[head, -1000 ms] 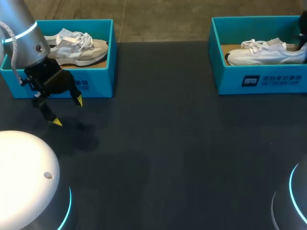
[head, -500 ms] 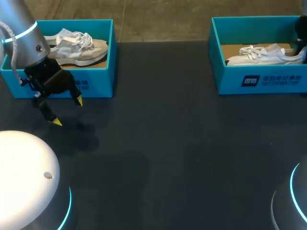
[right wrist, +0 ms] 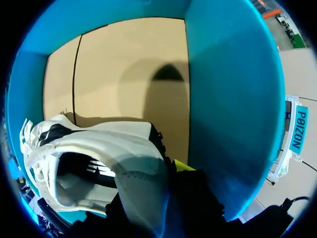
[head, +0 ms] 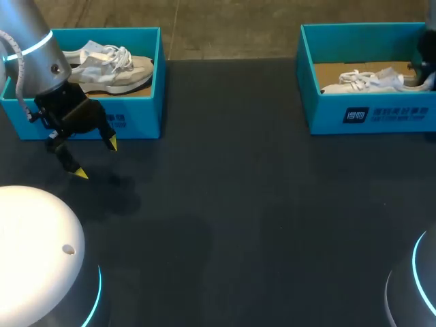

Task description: Take the shoe out of the shoebox, open the shoe tongue, remove and reinsert the insole, then place the shoe into the shoebox

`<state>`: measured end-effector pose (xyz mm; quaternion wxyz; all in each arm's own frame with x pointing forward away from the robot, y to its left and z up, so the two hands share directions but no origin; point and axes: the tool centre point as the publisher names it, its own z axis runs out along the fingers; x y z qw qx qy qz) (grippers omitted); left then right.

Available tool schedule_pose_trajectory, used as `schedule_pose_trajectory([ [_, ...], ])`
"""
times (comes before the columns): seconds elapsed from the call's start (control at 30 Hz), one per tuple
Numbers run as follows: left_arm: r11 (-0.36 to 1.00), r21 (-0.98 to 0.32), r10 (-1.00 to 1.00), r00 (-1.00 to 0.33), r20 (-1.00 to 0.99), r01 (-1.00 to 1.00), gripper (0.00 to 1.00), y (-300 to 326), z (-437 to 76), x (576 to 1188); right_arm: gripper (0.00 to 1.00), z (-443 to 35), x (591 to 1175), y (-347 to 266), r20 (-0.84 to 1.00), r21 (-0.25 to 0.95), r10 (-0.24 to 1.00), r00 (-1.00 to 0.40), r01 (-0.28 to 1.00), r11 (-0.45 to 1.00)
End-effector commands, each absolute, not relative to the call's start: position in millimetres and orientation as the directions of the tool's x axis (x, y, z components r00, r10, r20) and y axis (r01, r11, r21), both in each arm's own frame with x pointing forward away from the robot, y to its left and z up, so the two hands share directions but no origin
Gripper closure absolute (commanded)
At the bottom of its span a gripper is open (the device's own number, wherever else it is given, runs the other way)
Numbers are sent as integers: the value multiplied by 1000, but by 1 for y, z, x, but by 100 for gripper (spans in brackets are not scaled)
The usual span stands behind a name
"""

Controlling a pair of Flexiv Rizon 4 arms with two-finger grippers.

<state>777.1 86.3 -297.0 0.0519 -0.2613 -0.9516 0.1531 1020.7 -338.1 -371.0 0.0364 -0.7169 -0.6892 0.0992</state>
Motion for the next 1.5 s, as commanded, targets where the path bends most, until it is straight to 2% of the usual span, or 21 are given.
schedule_pose_trajectory([
  [0.03,816,-318,514,-858,17,482,0,87,-297,776,100,-379,1019,-338,-78,-186,997,23,982,-37],
  [0.3,816,-318,514,-858,17,482,0,87,-297,776,100,-388,1020,-335,-78,-205,997,22,978,-38],
  [0.5,816,-318,514,-858,17,482,0,87,-297,776,100,-386,1023,-339,-62,-190,994,88,977,-98],
  [0.87,816,-318,514,-858,17,482,0,87,-297,776,100,-379,1028,-341,-89,-166,989,121,977,-134],
  [1.5,816,-318,514,-858,17,482,0,87,-297,776,100,-388,1023,-343,-95,-182,992,83,978,-99],
])
